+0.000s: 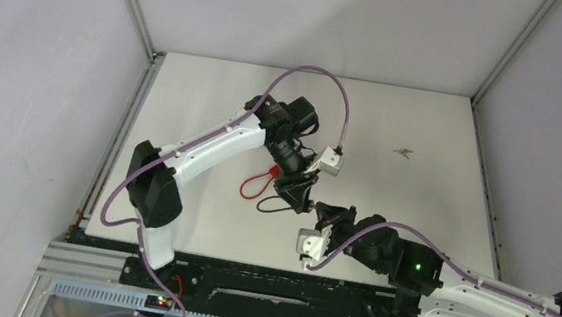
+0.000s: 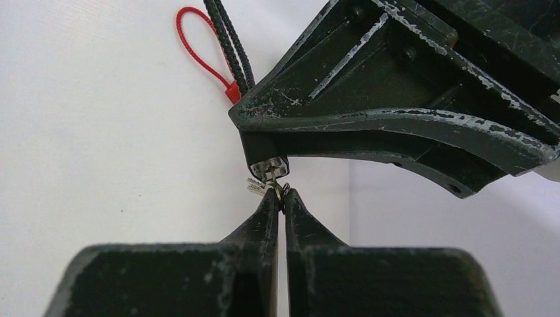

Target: Unlock with the key

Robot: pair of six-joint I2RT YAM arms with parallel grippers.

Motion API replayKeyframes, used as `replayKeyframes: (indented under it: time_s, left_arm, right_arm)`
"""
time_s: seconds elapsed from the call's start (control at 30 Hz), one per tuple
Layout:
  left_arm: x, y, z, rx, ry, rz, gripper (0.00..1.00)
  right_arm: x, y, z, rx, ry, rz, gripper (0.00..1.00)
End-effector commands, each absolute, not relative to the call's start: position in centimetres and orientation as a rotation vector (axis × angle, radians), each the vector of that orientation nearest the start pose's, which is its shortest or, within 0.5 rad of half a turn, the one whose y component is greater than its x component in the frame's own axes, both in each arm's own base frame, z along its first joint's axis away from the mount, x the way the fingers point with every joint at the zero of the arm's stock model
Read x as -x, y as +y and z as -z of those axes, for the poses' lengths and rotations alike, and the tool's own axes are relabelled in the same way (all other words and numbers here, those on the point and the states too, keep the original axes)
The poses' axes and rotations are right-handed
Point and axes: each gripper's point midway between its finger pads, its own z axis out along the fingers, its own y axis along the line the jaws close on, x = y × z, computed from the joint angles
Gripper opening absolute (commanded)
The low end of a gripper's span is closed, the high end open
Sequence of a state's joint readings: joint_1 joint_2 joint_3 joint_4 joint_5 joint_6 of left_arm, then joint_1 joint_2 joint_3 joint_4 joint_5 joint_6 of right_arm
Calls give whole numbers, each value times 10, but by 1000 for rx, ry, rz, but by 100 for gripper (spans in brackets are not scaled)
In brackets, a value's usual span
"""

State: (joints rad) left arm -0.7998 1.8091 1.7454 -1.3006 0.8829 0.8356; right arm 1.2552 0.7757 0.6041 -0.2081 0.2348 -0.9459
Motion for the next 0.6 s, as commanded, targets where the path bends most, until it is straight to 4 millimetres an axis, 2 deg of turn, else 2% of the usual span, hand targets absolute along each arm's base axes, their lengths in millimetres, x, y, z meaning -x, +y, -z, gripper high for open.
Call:
replayKeyframes:
  time_s: [0.0,0.2,0.3,0.57]
  left_arm:
    - [-148,-369,-285,2447,-1708,-1939,0]
    - [-152,-373,-289,2431,-1766,-1937,0]
    - [-152,-376,-286,2433,-1790,-1908,0]
    - [-145,-380,-287,2406,-1730,-1963,0]
  right_arm:
    - [-142,276,-176,1736,1016,-71,0]
    - [-141,288,-176,1722,1012,-59,4]
    - [-143,292,-183,1689,1020,-69,0]
    - [-146,295,-207,1602,1022,-107,0]
